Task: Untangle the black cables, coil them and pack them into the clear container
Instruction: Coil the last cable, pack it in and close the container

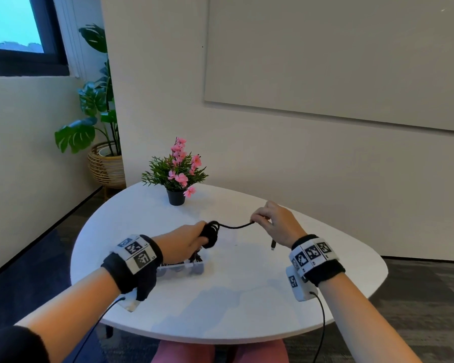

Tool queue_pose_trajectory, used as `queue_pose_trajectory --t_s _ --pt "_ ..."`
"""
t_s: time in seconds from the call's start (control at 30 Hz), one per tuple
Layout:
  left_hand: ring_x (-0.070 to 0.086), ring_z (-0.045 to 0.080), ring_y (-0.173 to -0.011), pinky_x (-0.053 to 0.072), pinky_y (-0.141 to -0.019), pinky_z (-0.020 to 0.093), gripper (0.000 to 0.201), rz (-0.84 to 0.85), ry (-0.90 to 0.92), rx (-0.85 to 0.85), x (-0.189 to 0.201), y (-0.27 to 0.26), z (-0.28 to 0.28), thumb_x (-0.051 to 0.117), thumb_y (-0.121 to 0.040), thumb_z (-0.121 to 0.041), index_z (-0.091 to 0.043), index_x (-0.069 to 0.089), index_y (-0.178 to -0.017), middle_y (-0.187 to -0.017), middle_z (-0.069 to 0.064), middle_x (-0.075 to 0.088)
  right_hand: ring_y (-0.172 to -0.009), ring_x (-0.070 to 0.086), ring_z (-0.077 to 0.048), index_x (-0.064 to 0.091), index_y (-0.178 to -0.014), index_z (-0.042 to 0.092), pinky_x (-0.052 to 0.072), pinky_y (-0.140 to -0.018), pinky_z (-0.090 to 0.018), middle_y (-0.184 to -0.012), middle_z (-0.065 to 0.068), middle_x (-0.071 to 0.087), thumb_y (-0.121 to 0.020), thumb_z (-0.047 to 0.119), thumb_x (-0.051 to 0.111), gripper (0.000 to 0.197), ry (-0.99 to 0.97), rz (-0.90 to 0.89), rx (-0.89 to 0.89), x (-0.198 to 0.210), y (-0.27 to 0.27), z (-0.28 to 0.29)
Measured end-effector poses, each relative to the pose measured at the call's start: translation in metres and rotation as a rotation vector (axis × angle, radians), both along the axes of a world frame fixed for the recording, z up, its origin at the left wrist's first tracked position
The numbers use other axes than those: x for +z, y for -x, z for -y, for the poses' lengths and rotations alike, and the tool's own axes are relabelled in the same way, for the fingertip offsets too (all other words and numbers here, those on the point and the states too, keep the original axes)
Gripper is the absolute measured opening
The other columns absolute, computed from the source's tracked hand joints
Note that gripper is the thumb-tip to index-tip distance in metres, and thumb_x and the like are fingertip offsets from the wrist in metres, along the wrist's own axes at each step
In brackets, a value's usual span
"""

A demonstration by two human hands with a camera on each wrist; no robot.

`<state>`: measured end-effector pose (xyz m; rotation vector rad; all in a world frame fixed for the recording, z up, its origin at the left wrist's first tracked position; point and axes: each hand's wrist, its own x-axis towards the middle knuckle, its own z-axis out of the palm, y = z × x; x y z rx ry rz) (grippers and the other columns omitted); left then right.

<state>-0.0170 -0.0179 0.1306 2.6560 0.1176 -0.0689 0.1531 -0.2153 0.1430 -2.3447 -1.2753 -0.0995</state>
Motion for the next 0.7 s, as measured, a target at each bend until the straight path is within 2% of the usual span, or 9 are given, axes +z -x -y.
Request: queue_pose_trajectory --t_s 0.1,0.17,0.23,0.33,0.43,0.5,0.53,0.63,0.7 --pt "0.052 0.024 -0.083 0.043 -0.077 0.035 0.012 -0.141 -0.082 -0.103 -0.005 0.005 0.011 0.039 -0.099 -0.019 -0.008 0.041 -0.104 -0.098 0.011 0.055 -0.078 0.052 -0.019 0.069 -0.088 0.017 0.036 -0.069 -0.028 -0.081 0.000 0.051 -0.095 0.026 0.052 0.021 -0.127 -0.077 -0.007 0.004 -0.005 -0.002" --pt "0.053 0.027 -0.086 0.044 -0.081 0.039 0.015 -0.154 -0.057 -0.161 -0.006 0.008 0.018 0.040 -0.099 -0.017 -0.005 0.043 -0.107 -0.100 0.012 0.056 -0.078 0.052 -0.019 0.068 -0.084 0.017 0.037 -0.071 -0.028 -0.078 0.004 0.049 -0.094 0.023 0.053 0.019 -0.186 -0.087 0.007 0.008 -0.007 -0.005" --pt "0.052 0.023 -0.082 0.045 -0.079 0.036 0.017 -0.114 0.008 -0.168 -0.001 0.009 0.023 0.039 -0.100 -0.020 -0.006 0.044 -0.109 -0.096 0.008 0.055 -0.082 0.053 -0.018 0.069 -0.087 0.020 0.043 -0.076 -0.034 -0.080 0.008 0.051 -0.095 0.027 0.051 0.021 -0.137 -0.045 0.009 0.006 -0.007 -0.011" --pt "0.051 0.013 -0.073 0.045 -0.069 0.021 0.018 -0.043 0.096 -0.126 0.010 0.005 0.022 0.038 -0.101 -0.022 -0.009 0.045 -0.110 -0.089 0.000 0.056 -0.103 0.054 -0.020 0.068 -0.101 0.029 0.042 -0.088 -0.046 -0.103 0.006 0.063 -0.096 0.046 0.031 0.041 -0.036 0.057 0.027 -0.009 0.014 -0.022" --pt "0.049 0.011 -0.071 0.046 -0.070 0.026 0.009 -0.015 0.234 -0.078 0.015 0.003 0.010 0.038 -0.100 -0.022 -0.018 0.047 -0.099 -0.084 -0.001 0.056 -0.106 0.054 -0.013 0.065 -0.108 0.026 0.038 -0.095 -0.037 -0.109 0.008 0.064 -0.095 0.050 0.021 0.051 -0.233 -0.132 0.145 -0.022 0.046 -0.025" --pt "0.049 0.009 -0.067 0.045 -0.067 0.025 0.010 -0.012 0.263 -0.065 0.017 0.004 0.005 0.038 -0.100 -0.022 -0.022 0.046 -0.093 -0.079 -0.004 0.055 -0.097 0.057 -0.011 0.061 -0.109 0.018 0.043 -0.090 -0.029 -0.103 0.004 0.065 -0.093 0.056 0.025 0.055 -0.290 -0.394 0.204 -0.025 0.063 -0.025" --pt "0.048 0.007 -0.064 0.044 -0.064 0.022 0.011 -0.015 0.241 -0.064 0.018 0.004 0.005 0.038 -0.100 -0.023 -0.024 0.045 -0.092 -0.078 -0.005 0.054 -0.092 0.059 -0.013 0.059 -0.110 0.017 0.045 -0.086 -0.031 -0.099 0.001 0.064 -0.089 0.064 0.027 0.060 -0.279 -0.430 0.213 -0.027 0.068 -0.026" --pt "0.047 0.005 -0.063 0.041 -0.059 0.015 0.009 -0.018 0.138 -0.052 0.021 0.004 0.007 0.037 -0.101 -0.025 -0.022 0.043 -0.096 -0.078 -0.006 0.054 -0.078 0.059 -0.024 0.052 -0.105 0.017 0.048 -0.072 -0.040 -0.088 -0.007 0.063 -0.077 0.080 0.028 0.073 -0.182 -0.320 0.177 -0.030 0.072 -0.032" --pt "0.054 0.011 -0.073 0.047 -0.068 0.021 0.017 -0.015 0.102 -0.047 0.024 0.005 0.009 0.038 -0.100 -0.026 -0.016 0.040 -0.113 -0.089 0.000 0.059 -0.069 0.056 -0.023 0.051 -0.098 0.011 0.044 -0.064 -0.036 -0.081 -0.010 0.063 -0.085 0.071 0.032 0.064 -0.211 -0.310 0.152 -0.031 0.074 -0.037"
